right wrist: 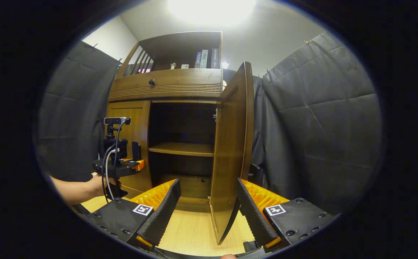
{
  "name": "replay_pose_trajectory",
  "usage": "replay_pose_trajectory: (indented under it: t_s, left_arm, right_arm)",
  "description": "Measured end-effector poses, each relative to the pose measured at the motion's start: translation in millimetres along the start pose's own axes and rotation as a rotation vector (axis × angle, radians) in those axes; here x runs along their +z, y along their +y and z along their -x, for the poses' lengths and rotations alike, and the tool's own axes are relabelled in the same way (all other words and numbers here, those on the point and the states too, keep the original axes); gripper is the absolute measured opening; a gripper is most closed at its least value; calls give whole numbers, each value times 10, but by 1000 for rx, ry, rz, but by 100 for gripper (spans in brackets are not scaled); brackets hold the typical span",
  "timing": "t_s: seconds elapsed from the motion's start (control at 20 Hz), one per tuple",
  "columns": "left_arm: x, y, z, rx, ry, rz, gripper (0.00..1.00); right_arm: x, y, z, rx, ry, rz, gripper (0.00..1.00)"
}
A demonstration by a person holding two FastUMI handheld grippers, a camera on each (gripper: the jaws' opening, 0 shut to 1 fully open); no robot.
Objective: Open the right door of the double-door shoe cabinet with the right hand, and open the left door with the left hand.
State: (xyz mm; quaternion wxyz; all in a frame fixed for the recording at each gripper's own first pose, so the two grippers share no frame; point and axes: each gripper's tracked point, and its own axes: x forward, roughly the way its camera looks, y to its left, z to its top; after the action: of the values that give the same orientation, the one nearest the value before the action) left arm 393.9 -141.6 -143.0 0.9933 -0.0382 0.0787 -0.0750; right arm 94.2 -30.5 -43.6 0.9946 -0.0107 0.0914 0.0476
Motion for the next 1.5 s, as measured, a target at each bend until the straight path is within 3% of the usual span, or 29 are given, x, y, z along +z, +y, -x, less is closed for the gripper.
replay_pose_trajectory:
  t_s: [0.15,0.25,0.35,0.65,1.05,1.5]
  left_arm:
    - [29,-52,-1,4,-6,-39,36]
    - [5,-43,32,3,18,-9,22]
    - [17,-44,99,1,26,21,17]
    - [9,36,430,-4,26,7,16]
    - [-8,266,1019,-9,39,13,17]
    - [-28,643,1576,37,23,9,16]
  right_arm:
    - [23,72,22,19,-7,0,97]
    - [9,120,44,30,-7,10,97]
    - [12,131,62,34,-8,8,97]
    - [-3,200,92,45,-7,-27,96]
    - [-4,570,150,107,-17,-39,96]
    - [-21,931,243,178,-15,-37,97]
